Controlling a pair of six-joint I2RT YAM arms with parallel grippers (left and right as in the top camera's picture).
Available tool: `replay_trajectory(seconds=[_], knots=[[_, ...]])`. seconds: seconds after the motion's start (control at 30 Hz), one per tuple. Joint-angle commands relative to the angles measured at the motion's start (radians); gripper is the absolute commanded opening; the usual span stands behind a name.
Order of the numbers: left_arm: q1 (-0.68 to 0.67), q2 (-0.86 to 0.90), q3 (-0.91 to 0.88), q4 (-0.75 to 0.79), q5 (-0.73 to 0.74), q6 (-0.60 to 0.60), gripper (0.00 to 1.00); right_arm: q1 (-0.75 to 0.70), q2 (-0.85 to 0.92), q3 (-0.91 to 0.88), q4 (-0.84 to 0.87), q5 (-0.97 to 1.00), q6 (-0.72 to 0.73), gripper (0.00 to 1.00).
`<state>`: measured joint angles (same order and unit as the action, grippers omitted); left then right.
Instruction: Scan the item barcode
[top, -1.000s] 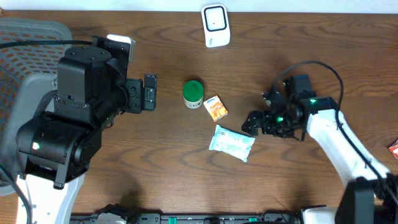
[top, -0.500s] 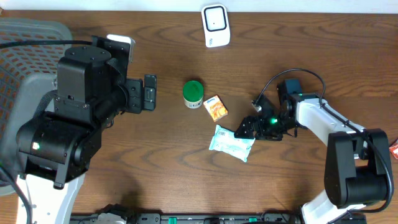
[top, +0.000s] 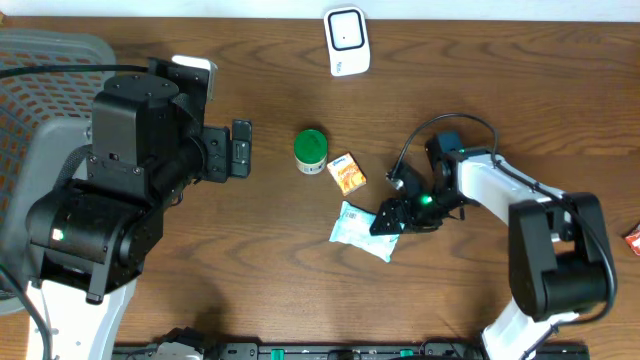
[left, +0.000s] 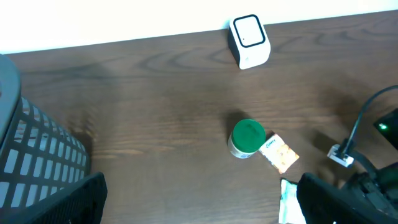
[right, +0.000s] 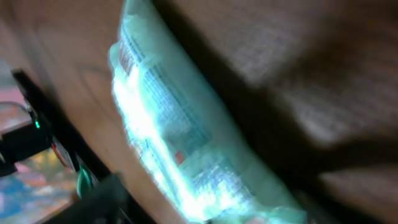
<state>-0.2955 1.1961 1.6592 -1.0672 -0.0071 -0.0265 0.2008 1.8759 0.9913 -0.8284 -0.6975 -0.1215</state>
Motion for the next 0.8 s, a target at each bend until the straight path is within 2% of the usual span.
replay_trajectory(seconds=[0.0, 0.2, 0.23, 0.43, 0.6, 0.77], knots=[[0.005, -0.001, -0.004, 0.000, -0.013, -0.005, 0.98, 0.019, 0.145, -0.039, 0.050, 0.162, -0.007, 0.55], [0.005, -0.001, -0.004, 0.000, -0.013, -0.005, 0.98, 0.019, 0.180, -0.026, 0.088, 0.118, -0.037, 0.06], [0.005, -0.001, -0.004, 0.000, -0.013, -0.005, 0.98, 0.020, 0.176, -0.023, 0.088, 0.109, -0.042, 0.01], [0.005, -0.001, -0.004, 0.000, -0.013, -0.005, 0.98, 0.006, 0.073, -0.016, 0.085, -0.028, -0.070, 0.01], [0.005, -0.001, -0.004, 0.000, -0.013, -0.005, 0.98, -0.033, -0.098, -0.015, 0.089, -0.277, -0.153, 0.01], [0.005, -0.001, -0.004, 0.000, -0.013, -0.005, 0.98, -0.053, -0.250, -0.015, 0.084, -0.370, -0.156, 0.01]])
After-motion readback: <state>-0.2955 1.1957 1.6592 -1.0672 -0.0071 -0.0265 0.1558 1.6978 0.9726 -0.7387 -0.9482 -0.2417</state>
